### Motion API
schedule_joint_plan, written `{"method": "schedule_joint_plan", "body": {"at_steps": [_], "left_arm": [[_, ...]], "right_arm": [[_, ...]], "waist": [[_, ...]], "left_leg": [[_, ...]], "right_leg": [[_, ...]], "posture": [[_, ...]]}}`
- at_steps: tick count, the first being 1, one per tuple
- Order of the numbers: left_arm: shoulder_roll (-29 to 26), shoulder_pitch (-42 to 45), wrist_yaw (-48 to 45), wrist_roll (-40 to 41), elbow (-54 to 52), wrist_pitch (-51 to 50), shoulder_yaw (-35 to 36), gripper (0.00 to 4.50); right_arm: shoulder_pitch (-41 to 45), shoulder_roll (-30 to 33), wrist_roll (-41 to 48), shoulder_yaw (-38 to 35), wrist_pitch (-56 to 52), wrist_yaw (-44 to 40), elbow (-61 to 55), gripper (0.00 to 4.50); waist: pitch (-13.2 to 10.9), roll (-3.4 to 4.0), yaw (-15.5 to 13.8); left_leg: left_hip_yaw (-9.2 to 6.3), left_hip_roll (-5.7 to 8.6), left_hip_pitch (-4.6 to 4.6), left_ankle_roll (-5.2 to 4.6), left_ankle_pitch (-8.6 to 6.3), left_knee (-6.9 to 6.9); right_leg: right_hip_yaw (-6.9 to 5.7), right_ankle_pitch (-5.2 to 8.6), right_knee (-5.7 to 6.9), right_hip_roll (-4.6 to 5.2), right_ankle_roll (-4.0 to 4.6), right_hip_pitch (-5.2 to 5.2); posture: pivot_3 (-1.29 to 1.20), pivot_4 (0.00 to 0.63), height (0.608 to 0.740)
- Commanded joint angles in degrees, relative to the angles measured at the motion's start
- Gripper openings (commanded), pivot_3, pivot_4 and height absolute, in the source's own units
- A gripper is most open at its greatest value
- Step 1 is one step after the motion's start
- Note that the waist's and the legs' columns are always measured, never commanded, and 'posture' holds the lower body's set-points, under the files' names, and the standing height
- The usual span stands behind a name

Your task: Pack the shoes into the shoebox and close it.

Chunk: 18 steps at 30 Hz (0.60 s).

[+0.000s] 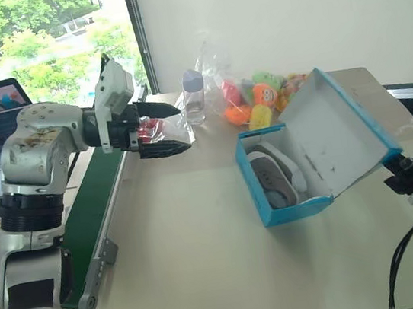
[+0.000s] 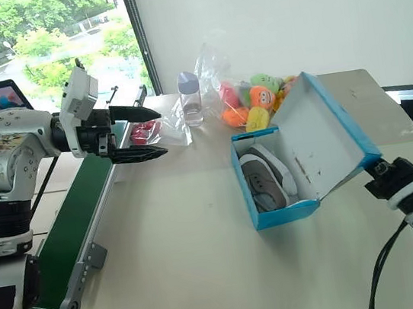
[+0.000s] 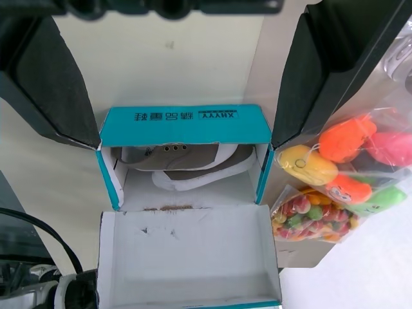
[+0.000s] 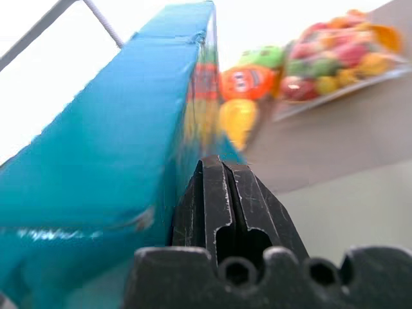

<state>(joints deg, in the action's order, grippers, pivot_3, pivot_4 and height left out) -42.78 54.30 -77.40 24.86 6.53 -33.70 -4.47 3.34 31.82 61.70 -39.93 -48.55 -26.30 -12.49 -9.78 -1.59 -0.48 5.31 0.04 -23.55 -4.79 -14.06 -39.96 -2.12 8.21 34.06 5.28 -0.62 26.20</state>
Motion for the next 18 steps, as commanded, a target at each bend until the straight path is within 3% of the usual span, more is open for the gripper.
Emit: {"method": "schedule_joint_plan", "body": {"at_steps": [1, 18], "left_arm": [[-1.62, 0.23, -0.22, 0.39, -2.0, 0.69, 1.61, 4.5], [-2.67, -0.18, 1.86, 1.31, -4.84, -1.43, 2.72, 4.5]], "right_arm": [[1.57, 1.6, 2.31, 4.49, -2.79, -1.48, -1.93, 0.07], [17.22, 0.58, -9.01, 23.75, -1.74, -7.73, 9.17, 0.07]], "waist": [[0.0, 0.0, 0.04], [0.0, 0.0, -0.01]], "left_leg": [[0.01, -0.01, 0.0, 0.0, 0.0, 0.0], [0.01, 0.01, -0.07, -0.01, 0.0, -0.03]], "right_leg": [[0.0, 0.0, 0.0, -0.01, 0.0, 0.0], [-0.06, -0.1, -0.01, -0.06, -0.16, 0.03]], "posture": [[0.0, 0.15, 0.74], [0.0, 0.15, 0.74]]}}
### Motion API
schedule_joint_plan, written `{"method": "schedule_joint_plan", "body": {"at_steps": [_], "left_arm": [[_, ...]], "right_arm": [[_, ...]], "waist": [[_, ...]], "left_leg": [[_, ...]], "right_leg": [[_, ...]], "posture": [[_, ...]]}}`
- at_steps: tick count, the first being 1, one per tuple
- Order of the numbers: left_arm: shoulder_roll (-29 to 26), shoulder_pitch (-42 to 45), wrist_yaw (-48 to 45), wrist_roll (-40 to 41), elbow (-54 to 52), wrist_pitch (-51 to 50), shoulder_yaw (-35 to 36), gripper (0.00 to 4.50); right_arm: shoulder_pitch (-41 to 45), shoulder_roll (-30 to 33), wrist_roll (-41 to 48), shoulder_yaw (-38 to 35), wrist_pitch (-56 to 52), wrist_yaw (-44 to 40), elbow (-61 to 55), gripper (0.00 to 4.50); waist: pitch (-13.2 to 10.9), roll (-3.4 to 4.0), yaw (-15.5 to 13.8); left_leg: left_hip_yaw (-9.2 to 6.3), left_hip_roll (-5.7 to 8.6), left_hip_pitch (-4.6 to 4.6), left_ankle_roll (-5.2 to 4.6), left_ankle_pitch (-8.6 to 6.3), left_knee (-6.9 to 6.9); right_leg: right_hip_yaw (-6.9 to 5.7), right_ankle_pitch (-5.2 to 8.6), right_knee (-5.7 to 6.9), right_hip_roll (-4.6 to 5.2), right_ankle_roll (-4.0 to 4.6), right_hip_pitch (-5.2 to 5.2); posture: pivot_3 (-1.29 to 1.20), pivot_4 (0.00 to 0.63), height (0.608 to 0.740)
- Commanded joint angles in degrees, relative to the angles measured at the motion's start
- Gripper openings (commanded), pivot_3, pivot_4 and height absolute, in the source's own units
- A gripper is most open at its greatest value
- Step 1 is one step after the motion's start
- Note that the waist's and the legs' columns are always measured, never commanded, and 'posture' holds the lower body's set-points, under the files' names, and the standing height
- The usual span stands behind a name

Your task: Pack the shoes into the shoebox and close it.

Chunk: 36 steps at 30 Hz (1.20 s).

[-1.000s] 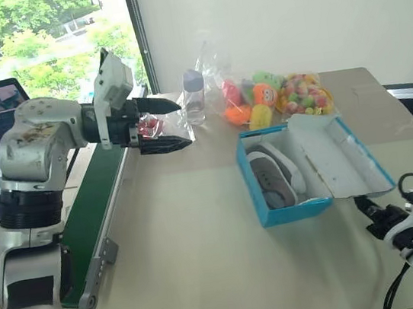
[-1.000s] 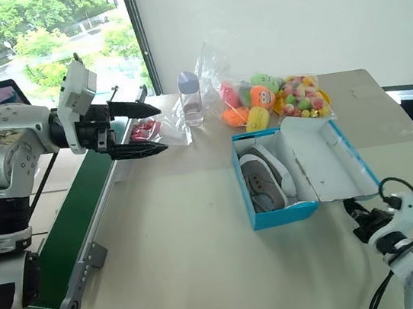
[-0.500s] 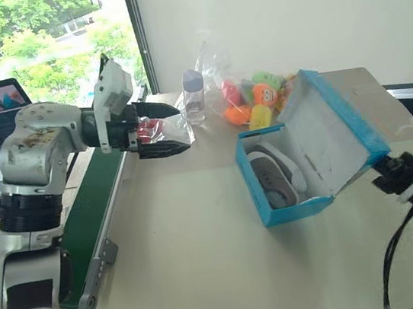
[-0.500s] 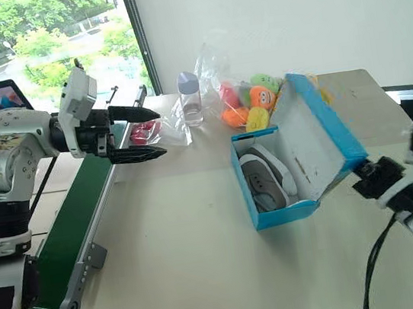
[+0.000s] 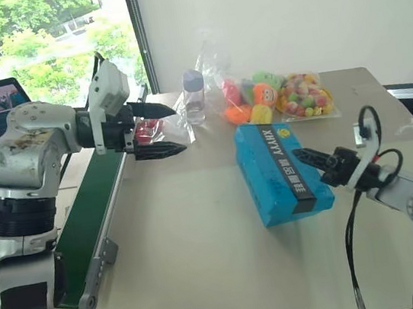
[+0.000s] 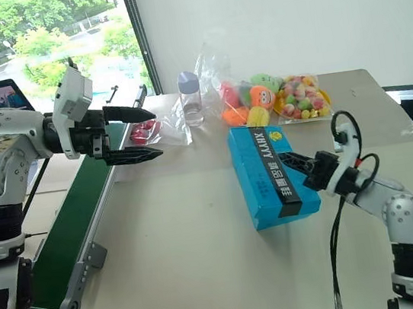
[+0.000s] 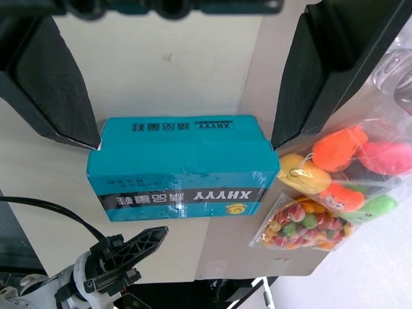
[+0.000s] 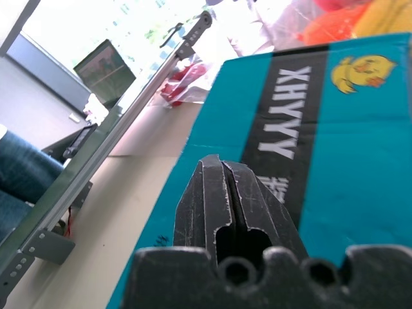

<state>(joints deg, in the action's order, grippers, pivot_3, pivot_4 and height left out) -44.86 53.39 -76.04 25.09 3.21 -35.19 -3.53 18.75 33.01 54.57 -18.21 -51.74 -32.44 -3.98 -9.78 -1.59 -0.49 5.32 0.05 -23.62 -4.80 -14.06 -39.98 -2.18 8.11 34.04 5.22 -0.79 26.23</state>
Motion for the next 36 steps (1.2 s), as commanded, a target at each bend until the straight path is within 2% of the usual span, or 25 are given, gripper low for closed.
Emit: {"method": "schedule_joint_plan", "body": {"at_steps": [1, 8, 13, 16, 22, 25, 29, 31, 34, 36], "left_arm": [[-0.51, 0.7, 0.71, 1.01, -1.55, 0.22, 1.89, 4.5], [0.2, 0.96, 2.12, 1.89, -1.95, -0.25, 2.68, 4.5], [0.38, 0.83, 2.93, 2.95, -2.33, -0.41, 3.37, 4.5], [0.75, 0.83, 3.52, 3.54, -2.31, -0.24, 3.67, 4.5], [1.68, 0.71, 3.96, 3.49, -2.12, 0.38, 3.64, 4.5], [2.07, 0.39, 4.01, 3.41, -2.17, 0.57, 3.63, 4.5], [1.91, -0.25, 3.87, 3.28, -2.38, 0.81, 3.74, 4.5], [1.75, -0.62, 3.89, 3.16, -2.49, 0.9, 3.86, 4.5], [1.84, -1.28, 5.13, 3.15, -2.99, -0.09, 4.11, 4.5], [1.74, -2.09, 5.93, 3.22, -4.04, -0.87, 4.02, 4.5]], "right_arm": [[2.13, -0.77, -3.44, 3.44, 2.08, -2.08, 1.35, 0.07], [-0.12, -1.12, -15.63, 11.12, 9.01, -6.22, 11.35, 0.07], [0.69, -0.3, -23.38, 14.92, 12.49, -5.98, 15.83, 0.07], [1.42, 0.27, -26.32, 16.49, 13.13, -5.68, 16.22, 0.07], [3.3, 3.68, -33.73, 23.18, 12.84, -5.76, 9.4, 0.07], [5.63, 3.77, -33.27, 22.96, 10.28, -5.57, 4.93, 0.07], [9.66, 4.28, -25.87, 17.54, 3.9, -7.78, -2.47, 0.07], [11.33, 5.49, -23.18, 15.53, 2.15, -9.7, -5.38, 0.07], [14.29, 7.58, -20.51, 13.7, 1.07, -12.34, -8.19, 0.79], [16.07, 9.17, -19.68, 13.86, 0.67, -14.12, -9.82, 1.49]], "waist": [[0.0, 0.0, 0.0], [0.18, -0.3, -0.02], [0.38, -0.62, 0.06], [0.45, -0.72, 0.01], [0.54, -0.79, -0.23], [0.54, -0.8, -0.15], [0.52, -0.76, 0.05], [0.46, -0.67, 0.03], [0.33, -0.48, 0.0], [0.3, -0.45, -0.09]], "left_leg": [[0.0, 0.0, 0.0, 0.0, 0.0, 0.0], [0.0, 0.02, -0.01, -0.02, -0.01, -0.09], [0.01, -0.01, 0.49, 0.01, -0.02, -0.12], [-0.02, -0.05, 0.82, 0.48, -0.27, -0.12], [-0.01, -0.02, 0.92, 0.52, -0.29, -0.12], [0.0, -0.03, 0.82, 0.54, -0.28, -0.05], [0.07, -0.03, 0.42, 0.6, -0.11, 0.1], [0.06, -0.04, 0.09, 0.23, 0.17, 0.1], [0.04, -0.07, -0.1, 0.19, 0.14, 0.14], [0.02, -0.06, -0.15, 0.14, 0.12, 0.14]], "right_leg": [[0.0, -0.01, 0.0, 0.0, -0.01, 0.01], [-0.04, -0.01, -0.02, 0.02, -0.02, -0.07], [-0.03, 0.19, -0.02, 0.07, 0.3, -0.53], [-0.04, 0.19, -0.05, 0.16, 0.29, -0.89], [-0.08, 0.18, -0.12, 0.43, 0.26, -1.01], [-0.11, 0.18, -0.05, 0.43, 0.26, -0.88], [-0.04, 0.11, 0.07, 0.38, 0.36, -0.24], [-0.06, -0.02, 0.09, 0.2, 0.32, 0.07], [-0.11, -0.11, 0.02, 0.1, 0.24, 0.19], [-0.15, -0.09, -0.02, 0.09, 0.18, 0.21]], "posture": [[0.0, 0.15, 0.74], [0.0, 0.15, 0.74], [0.0, 0.15, 0.74], [0.0, 0.15, 0.74], [0.0, 0.15, 0.74], [0.0, 0.15, 0.74], [0.0, 0.15, 0.74], [0.0, 0.15, 0.74], [0.0, 0.15, 0.74], [0.0, 0.15, 0.74]]}}
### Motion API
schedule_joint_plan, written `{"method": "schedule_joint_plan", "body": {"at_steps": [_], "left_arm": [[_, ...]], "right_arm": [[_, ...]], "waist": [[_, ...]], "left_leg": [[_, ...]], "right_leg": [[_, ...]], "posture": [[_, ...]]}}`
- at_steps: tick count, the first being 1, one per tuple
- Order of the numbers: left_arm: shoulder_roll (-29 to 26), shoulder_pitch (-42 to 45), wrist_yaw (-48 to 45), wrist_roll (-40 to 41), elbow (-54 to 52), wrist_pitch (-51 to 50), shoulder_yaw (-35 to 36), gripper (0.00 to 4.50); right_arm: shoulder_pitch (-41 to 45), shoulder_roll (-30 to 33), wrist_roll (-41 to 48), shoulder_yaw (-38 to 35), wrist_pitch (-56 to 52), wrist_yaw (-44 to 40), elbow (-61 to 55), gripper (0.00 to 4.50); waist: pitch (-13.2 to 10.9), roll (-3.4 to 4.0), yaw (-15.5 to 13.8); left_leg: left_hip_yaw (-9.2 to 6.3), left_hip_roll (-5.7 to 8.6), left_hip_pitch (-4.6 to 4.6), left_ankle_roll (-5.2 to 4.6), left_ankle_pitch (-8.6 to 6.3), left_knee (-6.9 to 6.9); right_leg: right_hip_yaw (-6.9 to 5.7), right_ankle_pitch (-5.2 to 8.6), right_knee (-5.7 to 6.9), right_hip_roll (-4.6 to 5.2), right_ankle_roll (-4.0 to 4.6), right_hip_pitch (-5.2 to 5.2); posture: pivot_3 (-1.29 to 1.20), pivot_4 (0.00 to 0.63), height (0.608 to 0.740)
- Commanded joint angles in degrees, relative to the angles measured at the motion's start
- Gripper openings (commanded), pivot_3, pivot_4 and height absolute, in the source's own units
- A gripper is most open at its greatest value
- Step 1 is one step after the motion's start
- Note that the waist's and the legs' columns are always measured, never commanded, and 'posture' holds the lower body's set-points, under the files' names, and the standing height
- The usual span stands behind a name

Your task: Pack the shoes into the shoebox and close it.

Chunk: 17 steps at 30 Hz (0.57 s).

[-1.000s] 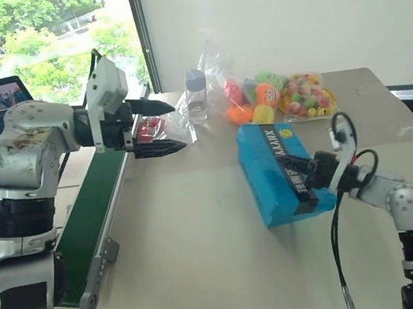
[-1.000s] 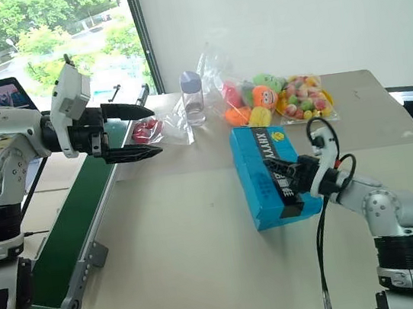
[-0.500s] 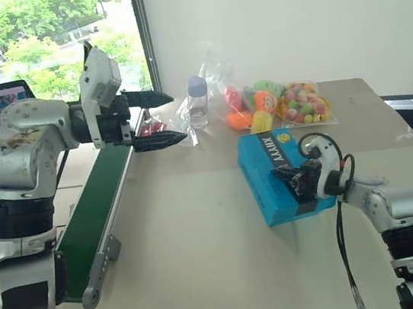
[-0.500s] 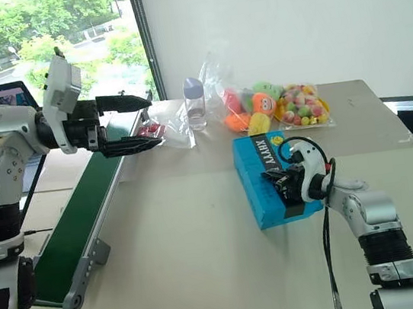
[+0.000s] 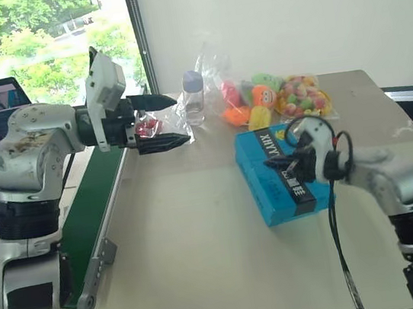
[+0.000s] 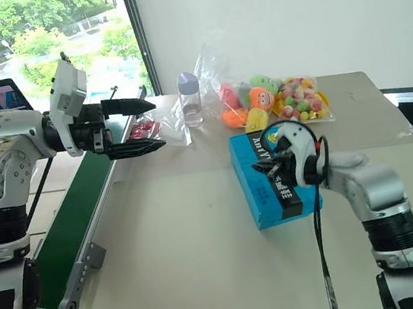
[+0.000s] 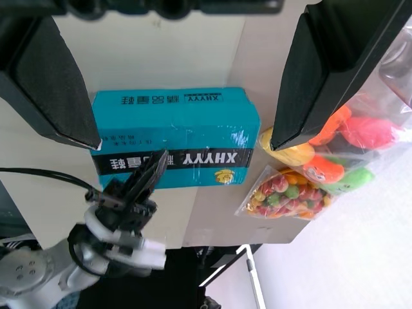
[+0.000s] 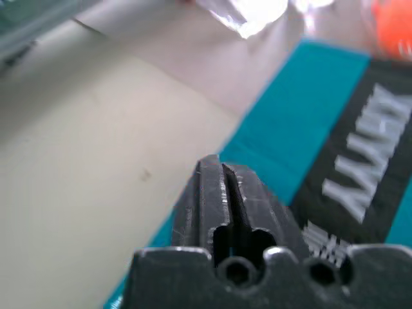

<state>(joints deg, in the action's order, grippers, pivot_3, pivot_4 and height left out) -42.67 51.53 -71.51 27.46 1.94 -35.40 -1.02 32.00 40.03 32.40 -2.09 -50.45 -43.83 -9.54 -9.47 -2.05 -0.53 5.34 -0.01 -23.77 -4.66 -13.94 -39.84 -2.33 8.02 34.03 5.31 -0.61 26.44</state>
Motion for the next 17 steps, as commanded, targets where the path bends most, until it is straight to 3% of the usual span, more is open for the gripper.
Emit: {"method": "schedule_joint_plan", "body": {"at_steps": [1, 9, 17], "left_arm": [[-0.51, -0.75, 2.05, 0.61, -3.4, -0.76, 1.43, 4.5], [-2.35, -7.38, 5.49, 0.95, -12.11, -3.09, 1.78, 4.5], [-3.53, -9.66, 7.43, 2.48, -15.46, -5.14, 3.03, 4.5]], "right_arm": [[3.8, 2.98, 2.61, -1.99, -0.65, -3.43, -4.88, 1.83], [7.78, 9.23, 3.33, 0.35, -0.35, -10.47, -8.23, 4.48], [7.67, 11.49, 2.86, 0.37, 0.03, -12.81, -7.21, 4.48]], "waist": [[-0.01, 0.0, -0.08], [-0.08, 0.04, -0.09], [-0.11, 0.05, -0.15]], "left_leg": [[0.0, -0.01, 0.0, -0.01, -0.01, 0.0], [0.01, 0.02, -0.04, -0.08, -0.06, -0.01], [0.0, 0.02, -0.03, -0.06, -0.05, -0.04]], "right_leg": [[-0.02, 0.02, -0.02, 0.0, -0.03, -0.01], [-0.04, 0.12, -0.07, 0.05, 0.02, -0.01], [-0.03, 0.2, -0.05, 0.08, 0.15, -0.02]], "posture": [[0.0, 0.15, 0.74], [0.0, 0.15, 0.74], [0.0, 0.15, 0.74]]}}
